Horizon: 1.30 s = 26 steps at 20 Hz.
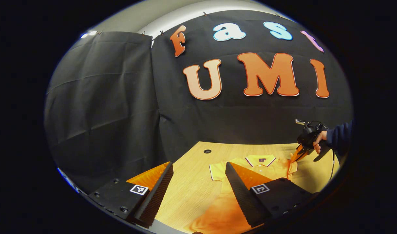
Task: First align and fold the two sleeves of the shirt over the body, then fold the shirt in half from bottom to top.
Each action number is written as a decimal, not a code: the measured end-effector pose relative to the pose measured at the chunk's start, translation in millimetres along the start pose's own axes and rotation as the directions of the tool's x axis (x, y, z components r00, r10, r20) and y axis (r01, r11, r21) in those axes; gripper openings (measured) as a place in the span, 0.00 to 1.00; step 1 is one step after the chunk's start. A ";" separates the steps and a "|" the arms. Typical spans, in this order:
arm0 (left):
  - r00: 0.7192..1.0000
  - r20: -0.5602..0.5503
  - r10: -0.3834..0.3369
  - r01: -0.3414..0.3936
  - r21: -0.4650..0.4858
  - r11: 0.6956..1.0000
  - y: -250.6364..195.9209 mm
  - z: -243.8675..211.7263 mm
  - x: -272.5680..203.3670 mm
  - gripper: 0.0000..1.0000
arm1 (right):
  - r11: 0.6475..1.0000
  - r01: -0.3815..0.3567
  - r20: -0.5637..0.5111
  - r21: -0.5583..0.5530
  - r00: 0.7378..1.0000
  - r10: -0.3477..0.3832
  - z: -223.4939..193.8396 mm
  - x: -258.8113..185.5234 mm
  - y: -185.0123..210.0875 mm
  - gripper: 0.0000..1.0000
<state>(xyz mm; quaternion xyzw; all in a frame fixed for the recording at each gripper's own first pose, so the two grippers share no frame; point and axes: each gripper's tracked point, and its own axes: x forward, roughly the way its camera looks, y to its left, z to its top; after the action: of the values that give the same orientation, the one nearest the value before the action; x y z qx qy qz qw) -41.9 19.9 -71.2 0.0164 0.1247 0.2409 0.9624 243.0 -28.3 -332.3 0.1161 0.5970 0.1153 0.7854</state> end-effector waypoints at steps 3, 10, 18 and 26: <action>1.000 -0.006 0.015 -0.015 -0.003 1.000 5.1 -4.2 -0.8 0.99 | 0.999 -0.030 0.015 -0.017 0.999 0.030 5.9 6.2 20.2 0.05; 0.998 -0.025 0.051 -0.051 0.008 0.999 12.9 -9.3 -6.6 0.99 | 0.997 -0.060 -0.016 -0.051 0.998 0.059 1.8 23.9 48.0 0.05; 0.999 -0.036 0.032 -0.031 0.022 0.999 9.6 -12.4 -0.1 0.99 | 0.982 -0.185 -0.054 -0.031 0.982 0.184 -6.7 28.3 87.0 0.16; 0.985 -0.102 -0.138 0.133 -0.057 0.990 -0.6 -28.1 79.6 0.99 | 0.989 -0.124 0.051 -0.082 0.990 0.128 -11.4 5.5 85.7 0.74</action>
<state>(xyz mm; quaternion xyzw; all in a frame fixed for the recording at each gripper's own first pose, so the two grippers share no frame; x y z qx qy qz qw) 19.2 55.9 -116.9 -0.0288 0.1702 0.1785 0.9687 229.8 55.1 -312.9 0.1259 0.5613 0.1848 0.7969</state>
